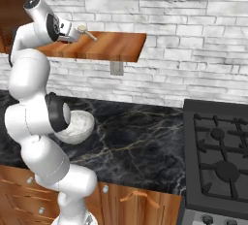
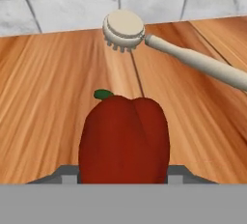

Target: Pick the bell pepper from the cabinet and place it in the bowl. Then pick the bowl and place it in the sink. Then turn on the sink facuet.

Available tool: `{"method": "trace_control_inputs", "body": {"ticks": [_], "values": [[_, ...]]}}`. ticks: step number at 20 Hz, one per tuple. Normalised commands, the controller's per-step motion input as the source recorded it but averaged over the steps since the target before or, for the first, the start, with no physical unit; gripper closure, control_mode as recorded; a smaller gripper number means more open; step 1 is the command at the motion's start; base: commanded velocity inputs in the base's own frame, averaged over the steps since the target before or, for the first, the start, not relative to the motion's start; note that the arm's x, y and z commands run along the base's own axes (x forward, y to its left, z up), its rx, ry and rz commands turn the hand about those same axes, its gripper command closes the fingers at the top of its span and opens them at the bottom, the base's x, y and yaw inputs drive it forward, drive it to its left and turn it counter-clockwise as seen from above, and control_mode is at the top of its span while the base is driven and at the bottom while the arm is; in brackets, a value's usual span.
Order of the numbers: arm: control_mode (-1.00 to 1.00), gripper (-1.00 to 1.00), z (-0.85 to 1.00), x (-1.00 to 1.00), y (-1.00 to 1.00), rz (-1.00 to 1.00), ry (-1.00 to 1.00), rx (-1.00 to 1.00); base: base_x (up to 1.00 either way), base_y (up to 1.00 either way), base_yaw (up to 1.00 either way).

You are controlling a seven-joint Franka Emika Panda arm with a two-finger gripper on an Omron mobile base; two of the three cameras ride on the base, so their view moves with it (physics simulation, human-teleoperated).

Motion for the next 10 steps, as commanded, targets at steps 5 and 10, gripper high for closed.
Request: {"method": "trace_control_inputs", "body": {"ticks": [5,10], "values": [[-1.00,1.00,0.00,-0.79,-0.02,0.00,-0.06,0.00,0.00,0.00,0.00],[-1.00,1.00,-0.16,-1.00,-0.11,0.00,0.00,0.00,0.00,0.00,0.00]]}}
